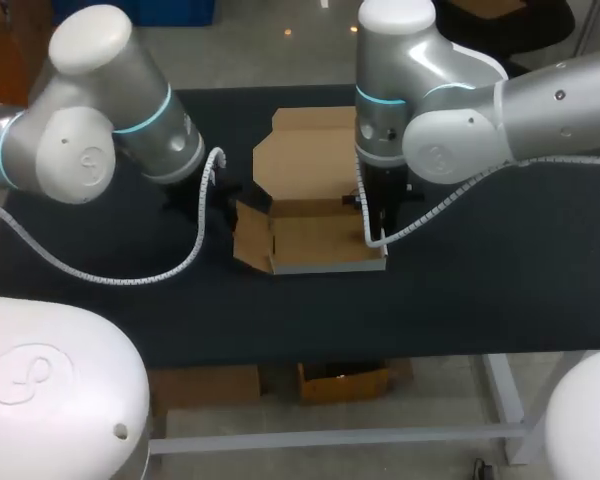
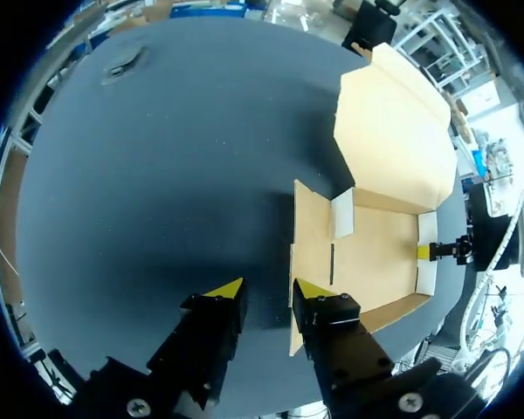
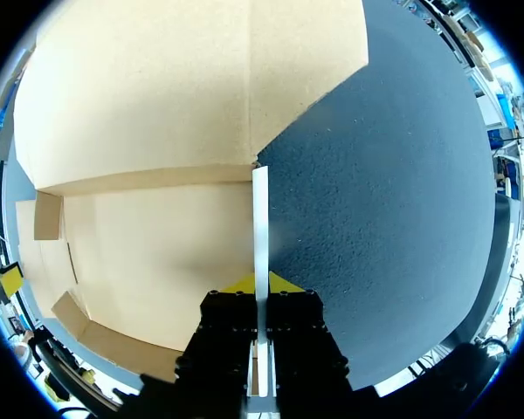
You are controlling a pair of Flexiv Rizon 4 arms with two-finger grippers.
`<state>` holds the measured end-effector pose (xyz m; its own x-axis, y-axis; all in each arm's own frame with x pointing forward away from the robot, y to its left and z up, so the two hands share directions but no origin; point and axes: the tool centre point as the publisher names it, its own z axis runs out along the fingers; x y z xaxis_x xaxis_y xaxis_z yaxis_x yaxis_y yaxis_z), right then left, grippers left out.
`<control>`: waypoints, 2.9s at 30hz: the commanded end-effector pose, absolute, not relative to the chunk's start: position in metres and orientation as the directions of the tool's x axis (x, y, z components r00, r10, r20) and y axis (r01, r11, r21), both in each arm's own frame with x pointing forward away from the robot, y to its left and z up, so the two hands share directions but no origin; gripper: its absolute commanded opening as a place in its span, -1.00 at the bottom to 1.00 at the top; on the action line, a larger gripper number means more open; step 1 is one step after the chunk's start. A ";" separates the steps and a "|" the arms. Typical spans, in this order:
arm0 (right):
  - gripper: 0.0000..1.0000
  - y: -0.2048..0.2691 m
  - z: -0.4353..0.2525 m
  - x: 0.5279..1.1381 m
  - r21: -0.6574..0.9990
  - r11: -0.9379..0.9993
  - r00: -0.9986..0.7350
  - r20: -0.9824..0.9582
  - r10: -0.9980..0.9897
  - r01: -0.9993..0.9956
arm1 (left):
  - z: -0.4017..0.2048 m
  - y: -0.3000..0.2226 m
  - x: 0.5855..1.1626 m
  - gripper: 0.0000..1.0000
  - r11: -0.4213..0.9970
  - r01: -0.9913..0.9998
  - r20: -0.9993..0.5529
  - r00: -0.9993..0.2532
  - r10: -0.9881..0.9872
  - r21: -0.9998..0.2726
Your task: Assemble the packaging by folding the flat box into shape, placing the metal phone stand inside, and closing the box properly
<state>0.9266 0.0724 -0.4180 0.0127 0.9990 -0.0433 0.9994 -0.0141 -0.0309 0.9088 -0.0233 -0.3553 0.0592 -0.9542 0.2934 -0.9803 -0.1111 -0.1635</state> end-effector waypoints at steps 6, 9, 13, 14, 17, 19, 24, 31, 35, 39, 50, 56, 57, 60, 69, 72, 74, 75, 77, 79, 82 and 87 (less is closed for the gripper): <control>-1.00 0.073 -0.418 0.927 -0.032 -0.015 0.013 -0.045 0.999 0.999 | -0.370 -0.005 0.917 -0.40 -0.051 -0.991 0.504 -0.020 -0.863 -0.127; -1.00 0.073 -0.418 0.927 -0.032 -0.015 0.013 -0.045 0.999 0.999 | -0.377 -0.004 0.919 -0.36 -0.031 -0.994 0.533 -0.031 -0.846 -0.107; -1.00 0.073 -0.418 0.927 -0.032 -0.015 0.013 -0.045 0.999 0.999 | -0.384 -0.008 0.920 -0.36 -0.010 -0.996 0.556 -0.043 -0.830 -0.092; -1.00 0.073 -0.418 0.927 -0.032 -0.015 0.013 -0.045 0.999 0.999 | -0.386 -0.010 0.921 -0.36 -0.007 -0.996 0.567 -0.043 -0.823 -0.085; -1.00 0.073 -0.418 0.927 -0.032 -0.015 0.013 -0.045 0.999 0.999 | -0.391 -0.015 0.922 -0.37 0.010 -0.998 0.606 -0.049 -0.794 -0.068; -1.00 0.073 -0.418 0.927 -0.032 -0.015 0.013 -0.045 0.999 0.999 | -0.394 -0.020 0.921 -0.38 0.025 -0.998 0.632 -0.059 -0.773 -0.063; -1.00 0.073 -0.418 0.927 -0.032 -0.015 0.013 -0.045 0.999 0.999 | -0.395 -0.029 0.919 -0.40 0.019 -0.997 0.693 -0.066 -0.718 -0.075; -1.00 0.073 -0.418 0.927 -0.032 -0.015 0.013 -0.045 0.999 0.999 | -0.386 -0.040 0.914 -0.45 0.026 -0.995 0.742 -0.090 -0.664 -0.098; -1.00 0.073 -0.418 0.927 -0.032 -0.015 0.013 -0.045 0.999 0.999 | -0.382 -0.046 0.911 -0.44 0.040 -0.993 0.756 -0.109 -0.645 -0.109; -1.00 0.073 -0.418 0.927 -0.032 -0.015 0.013 -0.045 0.999 0.999 | -0.379 -0.053 0.909 -0.38 0.067 -0.991 0.765 -0.134 -0.630 -0.119; -1.00 0.073 -0.418 0.927 -0.032 -0.015 0.013 -0.045 0.999 0.999 | -0.371 -0.080 0.907 -0.34 0.116 -0.984 0.762 -0.176 -0.623 -0.133; -1.00 0.073 -0.418 0.927 -0.032 -0.015 0.013 -0.045 0.999 0.999 | -0.366 -0.088 0.905 -0.33 0.123 -0.983 0.757 -0.186 -0.627 -0.140; -1.00 0.073 -0.418 0.927 -0.032 -0.015 0.013 -0.045 0.999 0.999 | -0.366 -0.089 0.905 -0.33 0.121 -0.983 0.751 -0.186 -0.634 -0.141; -1.00 0.073 -0.418 0.927 -0.032 -0.015 0.013 -0.045 0.999 0.999 | -0.365 -0.091 0.905 -0.32 0.116 -0.983 0.740 -0.184 -0.647 -0.143; -1.00 0.073 -0.418 0.927 -0.032 -0.015 0.013 -0.045 0.999 0.999 | -0.364 -0.104 0.905 -0.22 0.103 -0.984 0.696 -0.176 -0.696 -0.146; -1.00 0.073 -0.418 0.927 -0.032 -0.015 0.013 -0.045 0.999 0.999 | -0.365 -0.107 0.906 -0.18 0.093 -0.985 0.674 -0.169 -0.719 -0.148; -1.00 0.073 -0.418 0.927 -0.032 -0.015 0.013 -0.045 0.999 0.999 | -0.365 -0.108 0.907 -0.17 0.080 -0.985 0.660 -0.161 -0.734 -0.150; -1.00 0.073 -0.418 0.927 -0.032 -0.015 0.013 -0.045 0.999 0.999 | -0.366 -0.108 0.907 -0.16 0.071 -0.986 0.652 -0.154 -0.742 -0.152; -1.00 0.073 -0.418 0.927 -0.032 -0.015 0.013 -0.045 0.999 0.999 | -0.366 -0.108 0.908 -0.18 0.064 -0.986 0.642 -0.148 -0.753 -0.153; -1.00 0.073 -0.418 0.927 -0.032 -0.015 0.013 -0.045 0.999 0.999 | -0.366 -0.108 0.908 -0.16 0.052 -0.986 0.626 -0.139 -0.767 -0.156; -1.00 0.073 -0.418 0.927 -0.032 -0.015 0.013 -0.045 0.999 0.999 | -0.366 -0.108 0.909 -0.15 0.039 -0.986 0.608 -0.129 -0.784 -0.159; -1.00 0.073 -0.418 0.927 -0.032 -0.015 0.013 -0.045 0.999 0.999 | -0.367 -0.109 0.910 -0.16 0.025 -0.986 0.576 -0.117 -0.809 -0.164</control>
<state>0.9268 0.0718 -0.4181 0.0133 0.9989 -0.0440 0.9994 -0.0146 -0.0302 0.9114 -0.1041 -0.3680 -0.1246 -0.7817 0.6111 -0.9859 0.0280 -0.1651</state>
